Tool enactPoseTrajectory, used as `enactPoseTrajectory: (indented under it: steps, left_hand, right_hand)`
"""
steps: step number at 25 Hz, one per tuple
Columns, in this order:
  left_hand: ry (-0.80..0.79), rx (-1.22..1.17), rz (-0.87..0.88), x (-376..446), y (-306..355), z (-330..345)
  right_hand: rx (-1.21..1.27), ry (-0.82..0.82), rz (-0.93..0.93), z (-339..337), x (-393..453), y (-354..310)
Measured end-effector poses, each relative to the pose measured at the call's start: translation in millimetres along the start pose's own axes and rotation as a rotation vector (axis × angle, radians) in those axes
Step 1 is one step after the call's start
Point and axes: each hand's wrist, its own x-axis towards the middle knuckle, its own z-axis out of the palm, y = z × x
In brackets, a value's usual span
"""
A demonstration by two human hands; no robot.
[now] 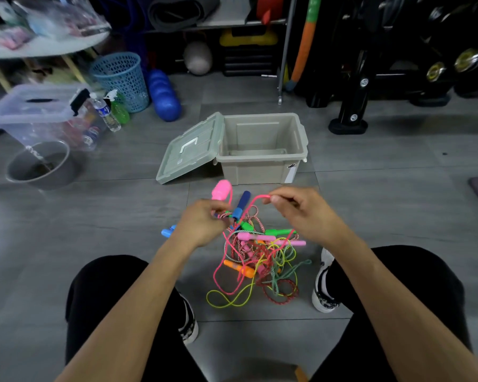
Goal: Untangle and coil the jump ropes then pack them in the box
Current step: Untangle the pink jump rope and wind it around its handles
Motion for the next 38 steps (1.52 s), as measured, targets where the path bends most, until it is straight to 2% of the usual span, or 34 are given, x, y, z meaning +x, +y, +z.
enactPoseTrajectory:
  steps: [2, 5, 8, 10, 12, 14, 15, 17, 19, 21, 23, 26, 30, 32, 34, 36, 38]
  left_hand:
    - [0.002, -0.168, 0.165, -4.3, 6.5, -0.5]
    - [-0.001, -0.19, 0.304, -8.2, 10.4, 5.8]
    - [0.125, -0.226, 0.301, -4.9, 13.7, 7.6]
    - [0.246, -0.382, 0.284, -2.4, 13.1, 1.0]
    - [0.318, -0.551, 0.273, -1.7, 11.5, -5.1]
    - [0.364, -0.64, 0.211, -2.6, 10.7, -9.2]
    - [0.373, -0.64, 0.167, -1.4, 9.4, -10.7]
    - [0.332, -0.498, 0.04, 3.4, 0.7, -11.8]
    - [0.141, -0.122, -0.117, 8.6, -11.4, -6.3]
    - [-0.036, 0.223, -0.169, 6.8, -16.1, -0.9]
    - [-0.028, 0.176, -0.108, 1.4, -9.7, -1.4]
    - [0.07, -0.16, 0.163, -6.3, 3.8, -3.1]
    - [0.229, -0.175, 0.391, -13.4, 13.1, 6.1]
    - [0.304, -0.237, 0.391, -9.9, 13.3, 6.4]
    - [0.244, -0.286, 0.394, -7.5, 12.2, 4.4]
    - [0.134, -0.208, 0.426, -8.4, 11.8, 7.4]
    - [0.143, -0.197, 0.403, -9.3, 16.4, 10.3]
  right_hand:
    - [-0.071, -0.08, -0.027, 6.4, 0.8, 2.1]
    - [-0.079, -0.102, -0.068, 8.8, 2.9, 7.1]
    - [-0.03, -0.116, 0.053, 7.1, 4.4, 17.7]
    - [-0.005, -0.236, 0.213, 10.7, 4.5, 28.9]
    - [-0.127, -0.385, 0.308, 15.2, 3.1, 44.8]
    - [-0.297, -0.451, 0.367, 16.5, 3.4, 52.9]
    - [-0.33, -0.407, 0.365, 16.4, 4.3, 52.6]
    - [-0.236, -0.178, 0.28, 14.4, 5.5, 41.4]
    - [-0.052, 0.079, 0.144, 9.4, 5.9, 23.0]
    - [0.054, 0.167, 0.046, 4.9, 4.8, 6.7]
    - [0.02, 0.138, -0.017, 3.4, 3.2, -3.1]
    - [-0.036, 0.044, -0.041, 7.1, 5.9, -4.1]
    - [-0.053, -0.045, -0.045, 8.1, 5.6, -1.3]
    - [-0.077, -0.081, -0.028, 6.5, 5.7, 0.6]
    - [-0.098, -0.117, -0.021, 6.7, 5.4, 2.1]
    - [-0.068, -0.122, -0.026, 7.3, 3.9, 3.2]
    - [0.008, -0.096, 0.013, 6.3, 3.7, 4.2]
